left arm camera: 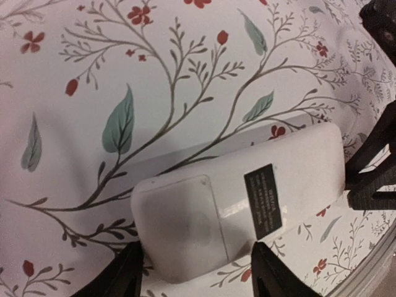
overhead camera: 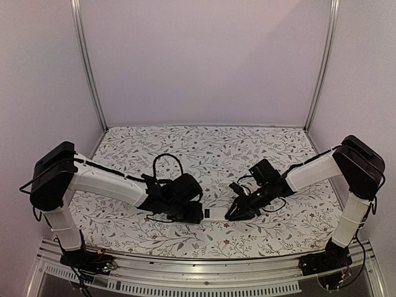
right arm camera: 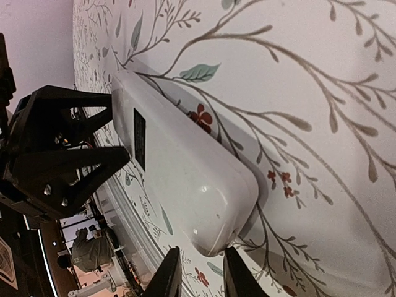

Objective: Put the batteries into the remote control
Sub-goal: Load the battery cover onto the remote control without the battery cover, then pick up the remote control from the center of the board.

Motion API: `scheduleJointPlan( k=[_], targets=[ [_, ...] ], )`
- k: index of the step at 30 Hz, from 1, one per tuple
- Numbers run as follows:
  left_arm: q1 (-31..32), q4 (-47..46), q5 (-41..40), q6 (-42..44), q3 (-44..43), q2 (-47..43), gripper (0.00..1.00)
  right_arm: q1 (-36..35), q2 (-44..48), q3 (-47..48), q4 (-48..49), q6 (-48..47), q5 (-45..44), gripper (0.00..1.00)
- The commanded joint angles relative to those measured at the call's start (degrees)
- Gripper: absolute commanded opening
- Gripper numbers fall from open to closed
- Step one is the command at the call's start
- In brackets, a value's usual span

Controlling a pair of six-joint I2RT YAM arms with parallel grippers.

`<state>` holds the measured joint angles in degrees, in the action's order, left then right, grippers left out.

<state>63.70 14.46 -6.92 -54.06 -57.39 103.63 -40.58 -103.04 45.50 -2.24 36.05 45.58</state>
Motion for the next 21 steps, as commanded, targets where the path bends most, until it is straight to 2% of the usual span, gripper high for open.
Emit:
scheduleJointPlan(
  k=[1,4,5,6,13,17,21],
  targets=[
    [-2.41,-1.27,2.77,7.55,1.91,-5.0,0.68,2.73,2.33,-0.49,-0.32,-1.87,-0.16,0.26],
    [-3.39,1.54,2.58,15.56,0.03,-7.43,0.91,4.29,4.72,-1.4,-2.9,-3.32,-0.45,0.31],
    [-3.67,2.75,2.78,18.39,-1.5,-7.81,0.97,4.87,5.34,-1.53,-3.97,-4.06,-0.48,0.33],
    [-4.01,3.66,3.02,21.4,-2.57,-7.85,0.99,5.39,6.16,-1.67,-4.9,-4.65,-0.37,0.35],
    [-5.78,11.96,12.02,45.81,-11.65,-1.65,1.0,9.76,13.58,-2.91,-9.59,-9.03,-0.99,0.55],
    [-5.81,15.26,13.98,58.08,-15.43,1.86,0.99,10.48,18.63,-3.55,-11.4,-11.69,-2.87,0.6],
    [-5.83,20.87,15.66,66.89,-21.41,7.37,0.91,10.79,23.12,-3.93,-12.75,-13.17,-5.02,0.61]
  ],
)
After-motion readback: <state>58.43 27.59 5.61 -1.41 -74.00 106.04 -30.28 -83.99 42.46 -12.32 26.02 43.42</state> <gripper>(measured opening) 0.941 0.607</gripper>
